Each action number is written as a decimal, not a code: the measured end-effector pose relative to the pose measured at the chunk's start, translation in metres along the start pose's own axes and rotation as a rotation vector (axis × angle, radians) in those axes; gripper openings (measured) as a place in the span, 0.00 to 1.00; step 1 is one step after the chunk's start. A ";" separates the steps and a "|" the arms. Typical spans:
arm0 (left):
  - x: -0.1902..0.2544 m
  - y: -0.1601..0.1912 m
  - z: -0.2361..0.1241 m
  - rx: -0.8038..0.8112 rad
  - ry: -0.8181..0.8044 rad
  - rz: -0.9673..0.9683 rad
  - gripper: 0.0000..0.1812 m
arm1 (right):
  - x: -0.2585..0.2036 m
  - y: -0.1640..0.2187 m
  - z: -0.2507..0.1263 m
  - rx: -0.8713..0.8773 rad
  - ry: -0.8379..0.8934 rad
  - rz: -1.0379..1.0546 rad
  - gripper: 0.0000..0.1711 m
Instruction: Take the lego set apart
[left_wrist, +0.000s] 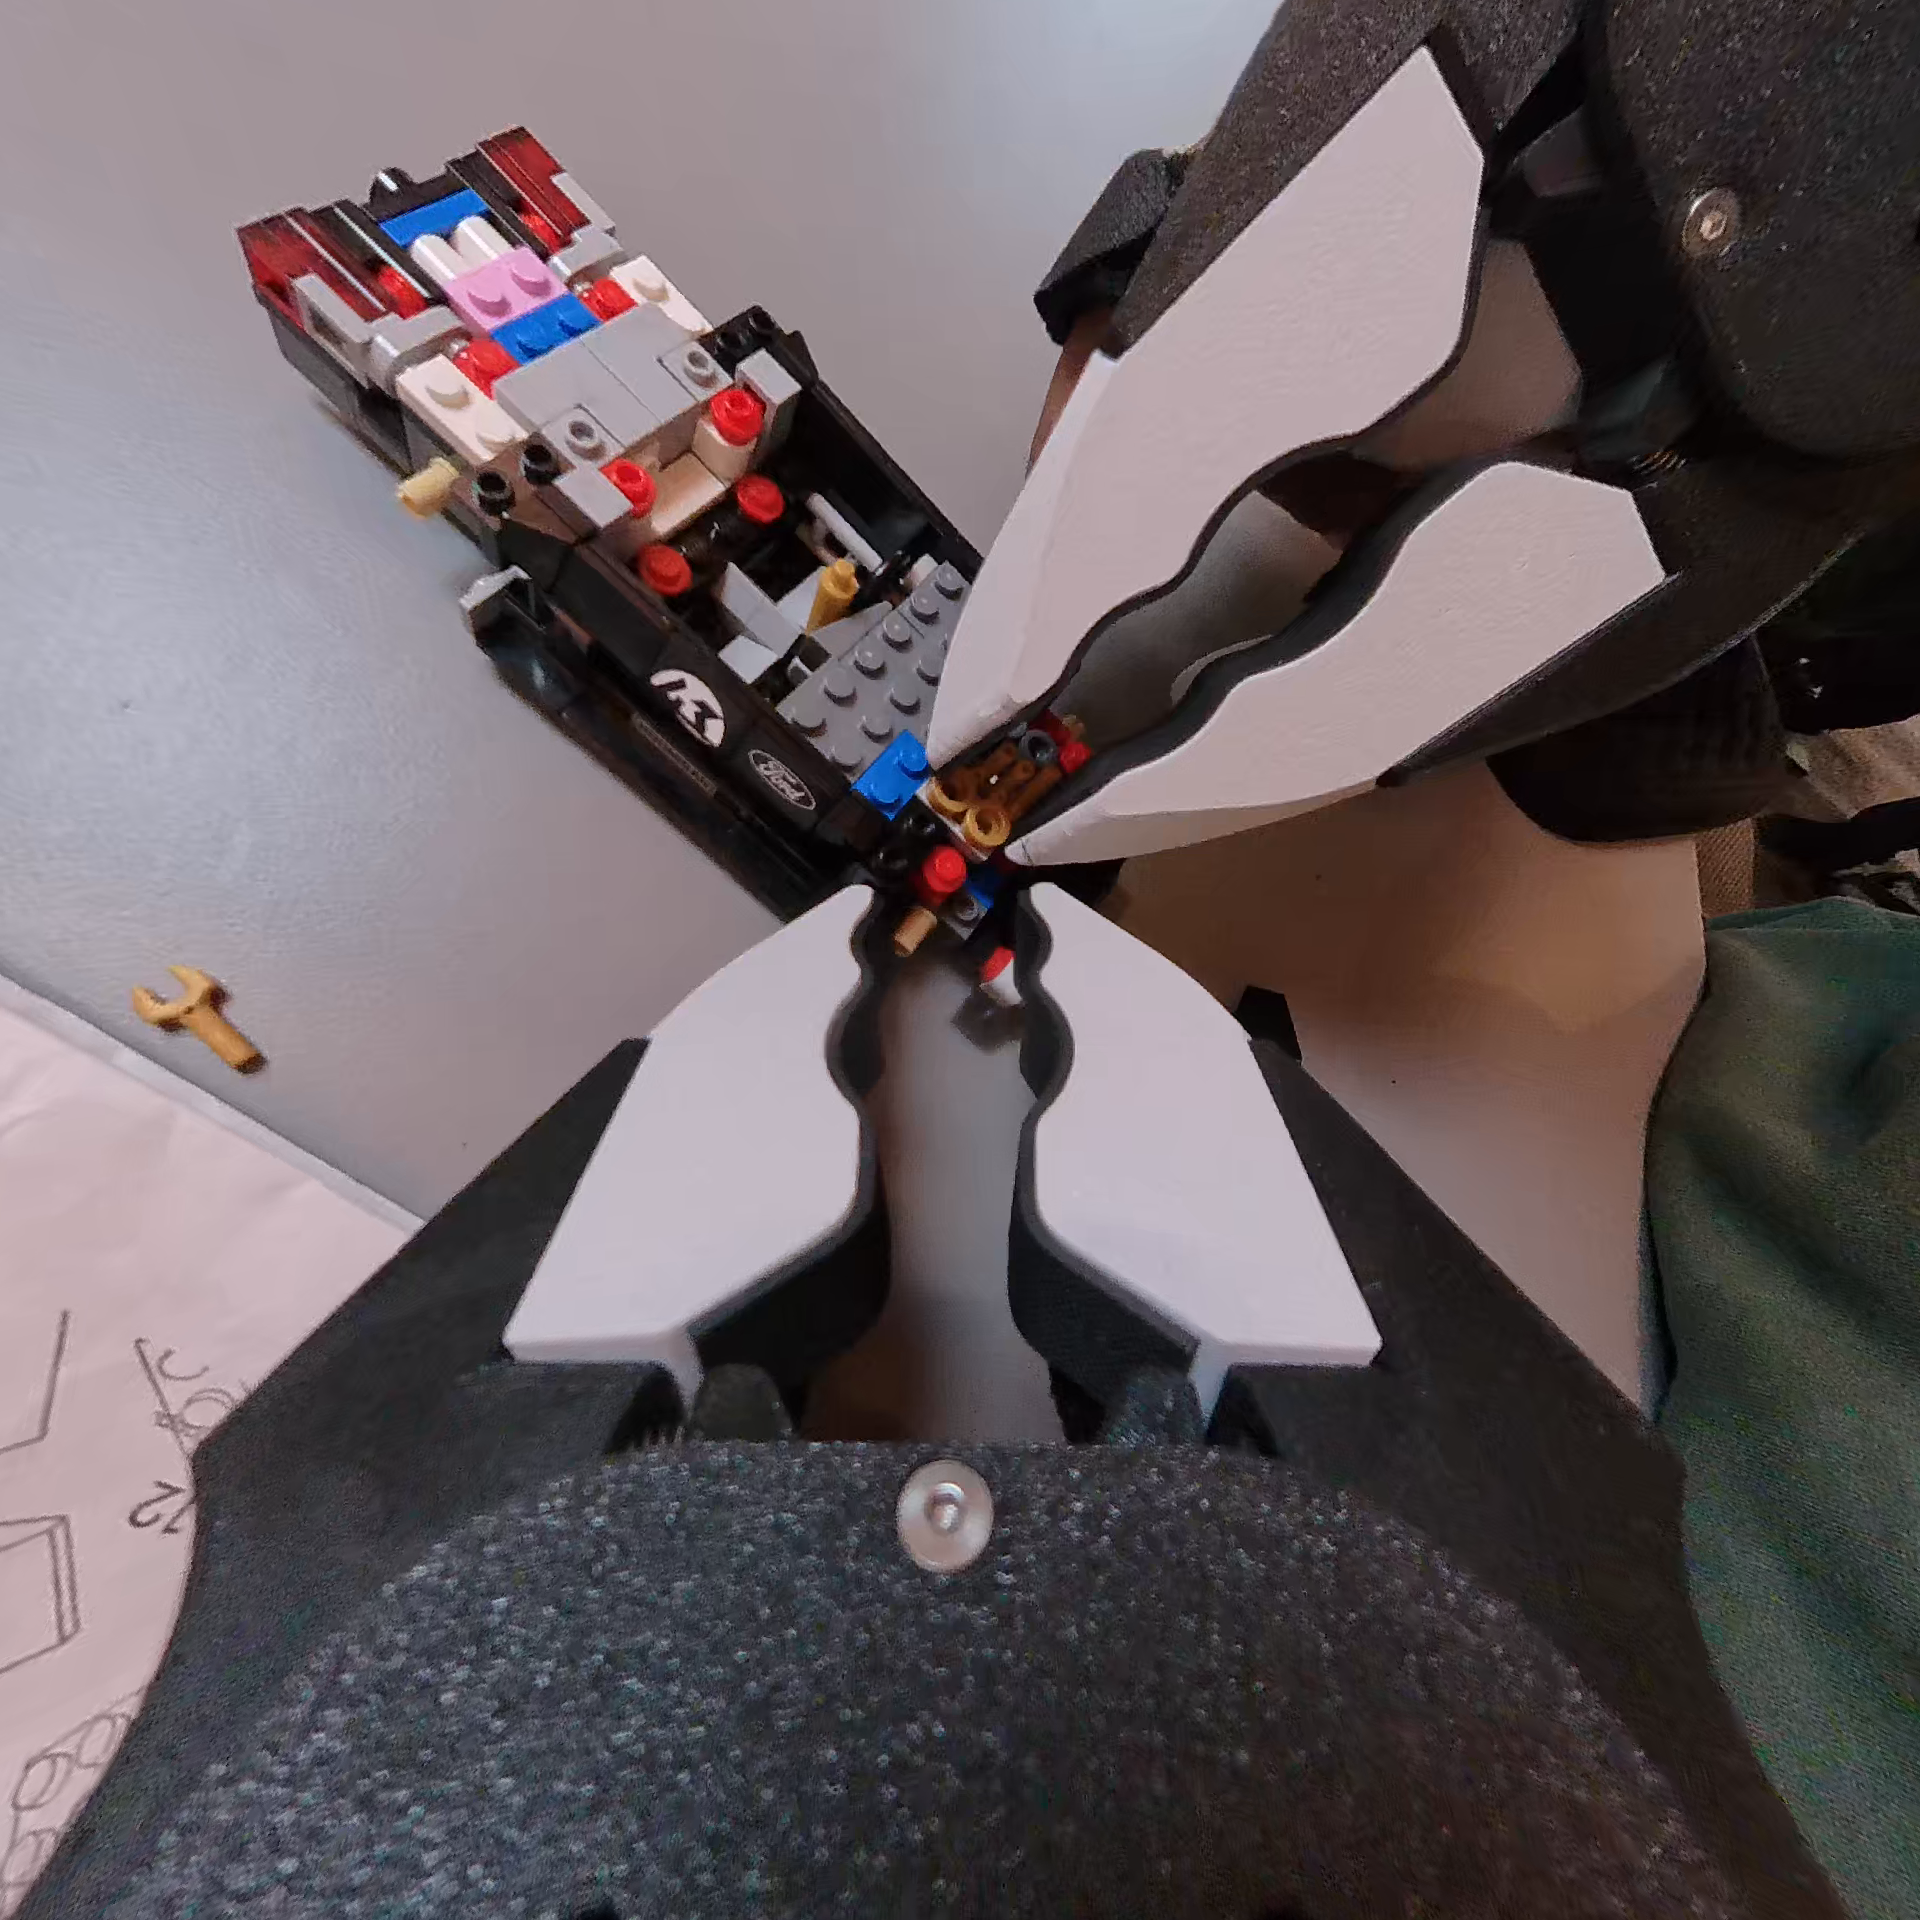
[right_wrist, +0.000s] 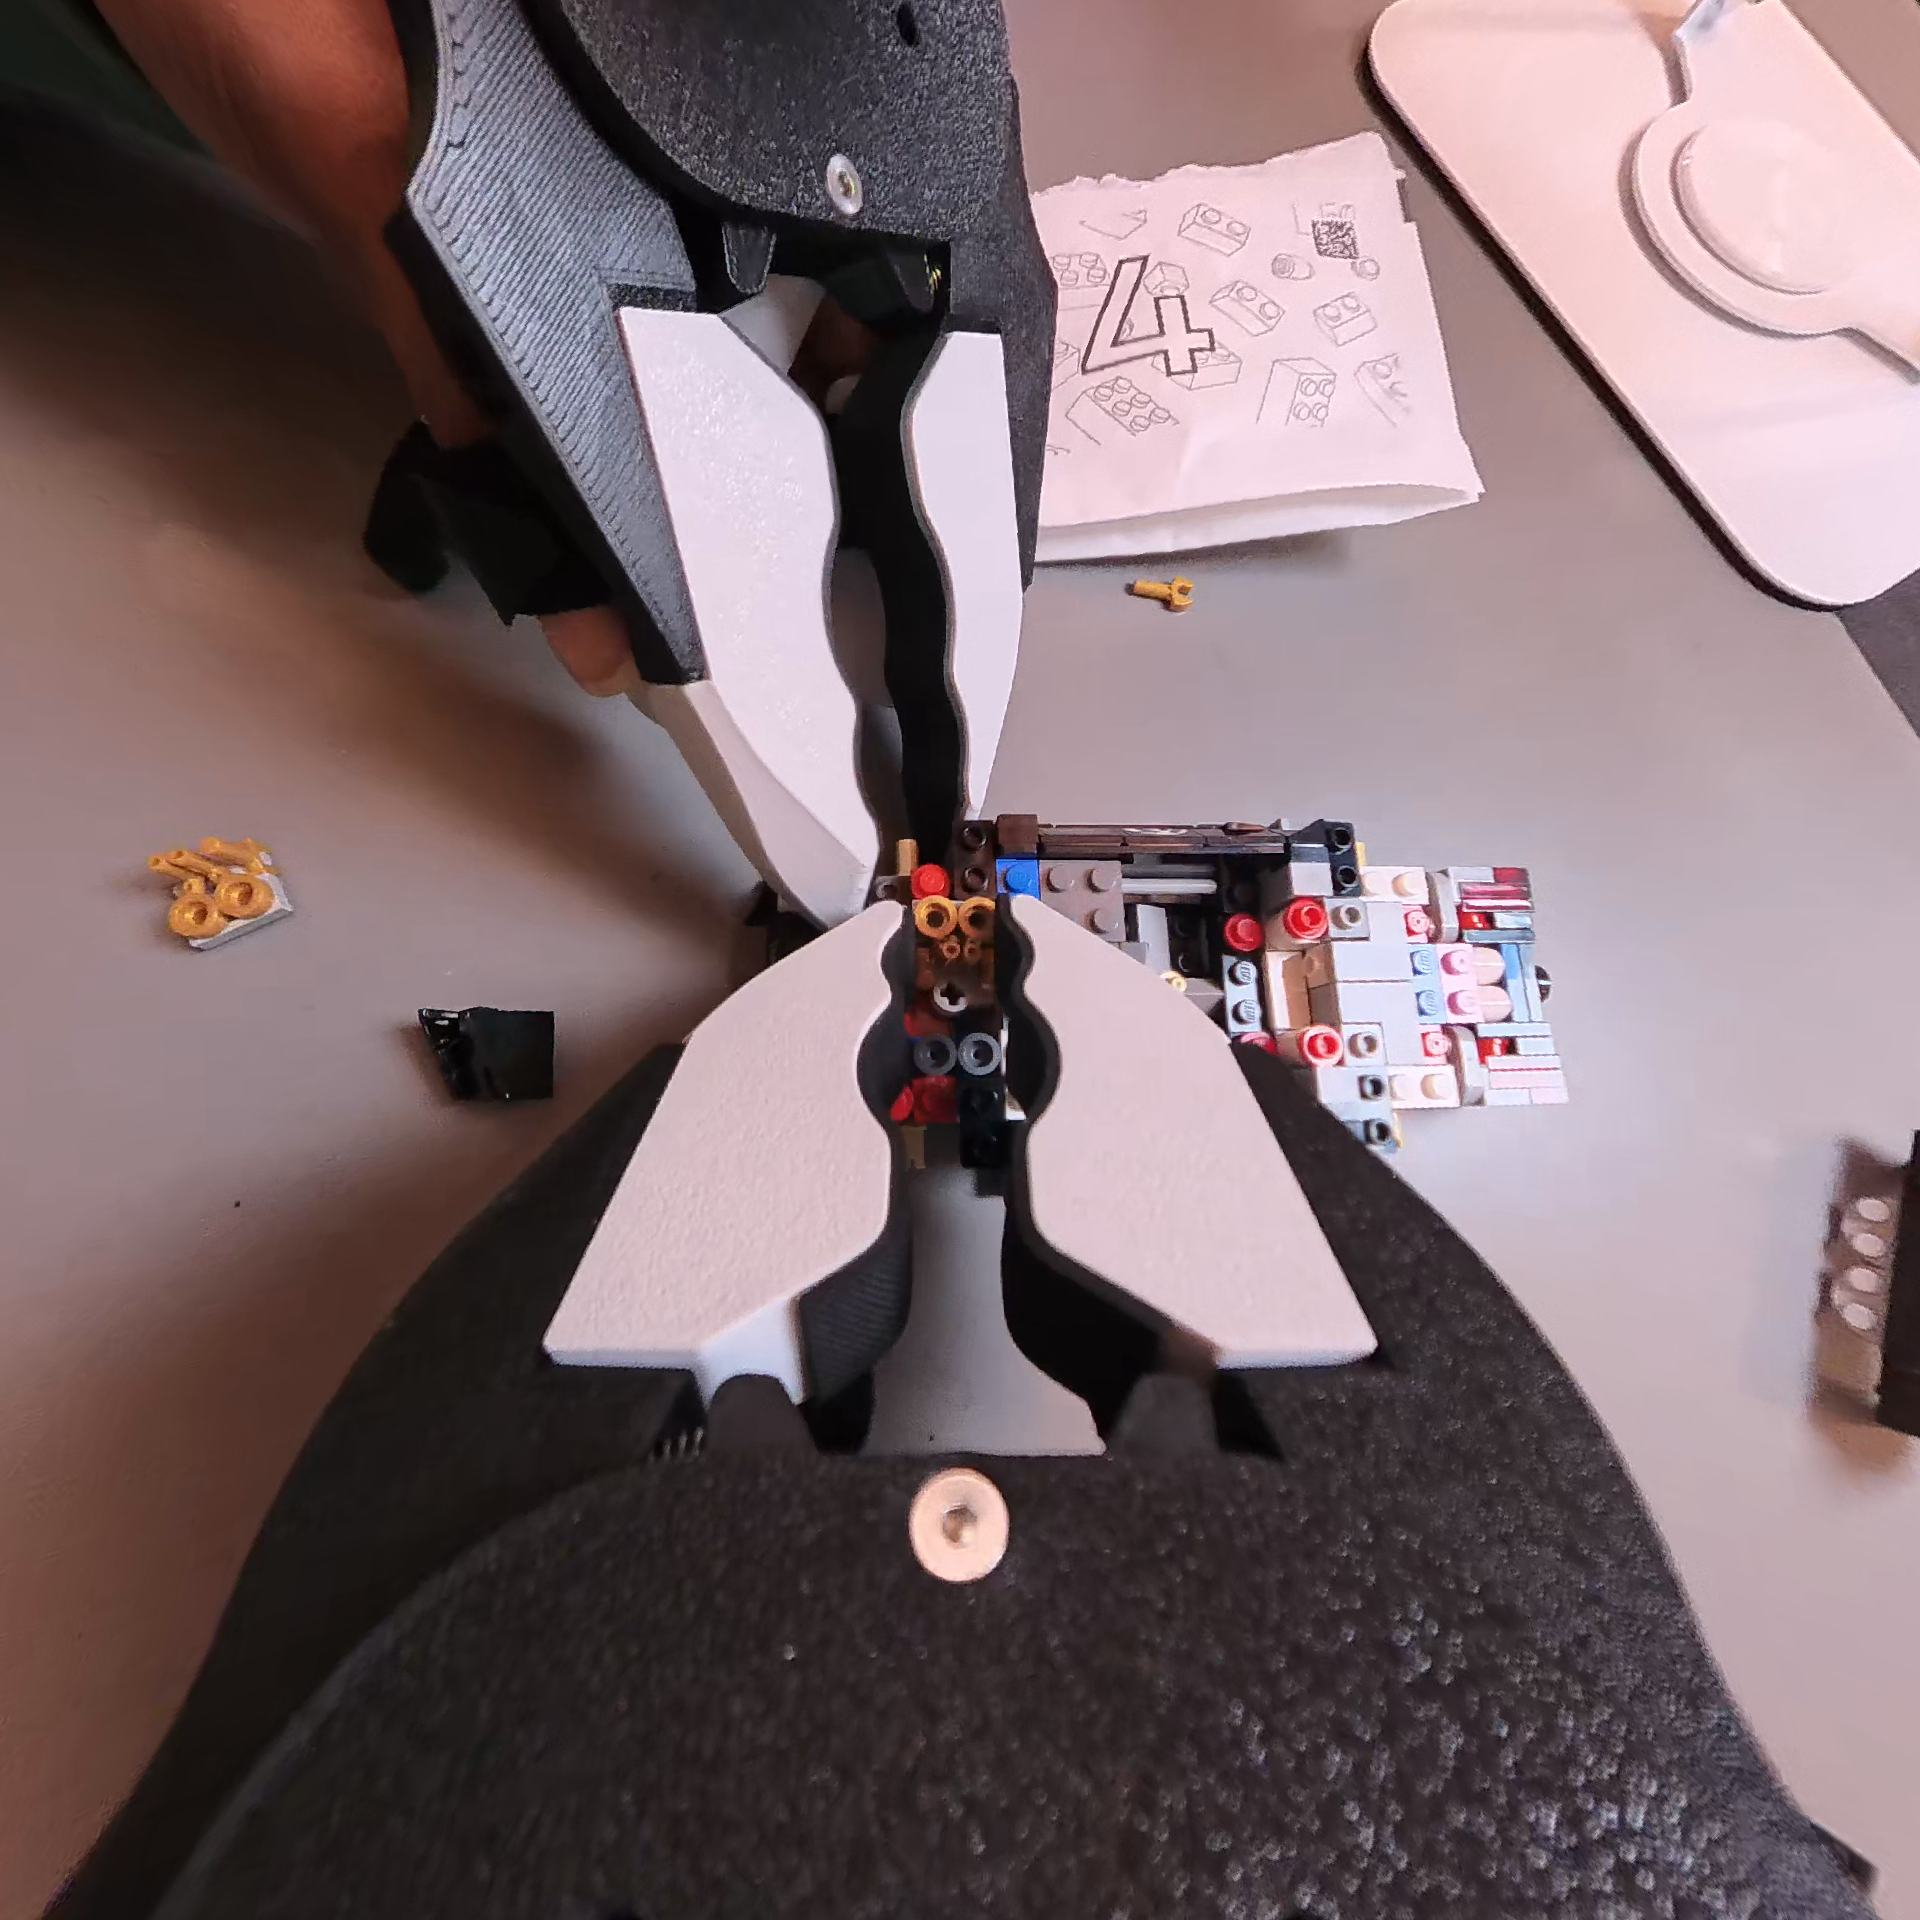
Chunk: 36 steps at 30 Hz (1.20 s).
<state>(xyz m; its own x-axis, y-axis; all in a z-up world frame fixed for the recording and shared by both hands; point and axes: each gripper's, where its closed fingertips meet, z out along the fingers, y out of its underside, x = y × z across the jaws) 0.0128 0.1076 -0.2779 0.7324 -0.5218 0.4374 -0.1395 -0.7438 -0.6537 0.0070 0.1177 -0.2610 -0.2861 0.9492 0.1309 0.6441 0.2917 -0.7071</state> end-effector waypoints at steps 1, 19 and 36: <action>0.000 0.000 0.000 0.001 0.004 -0.005 0.12 | 0.000 0.000 0.000 0.007 0.004 0.000 0.08; 0.002 -0.008 -0.009 0.079 0.081 -0.136 0.05 | 0.001 0.000 0.001 0.009 0.064 -0.051 0.08; -0.006 -0.009 -0.006 0.123 0.041 -0.300 0.04 | 0.003 -0.002 0.003 0.035 0.106 -0.082 0.08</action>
<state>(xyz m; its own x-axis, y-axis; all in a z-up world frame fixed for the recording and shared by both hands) 0.0058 0.1149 -0.2703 0.7009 -0.3052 0.6447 0.1620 -0.8121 -0.5606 0.0028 0.1193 -0.2616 -0.2590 0.9299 0.2612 0.5962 0.3667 -0.7142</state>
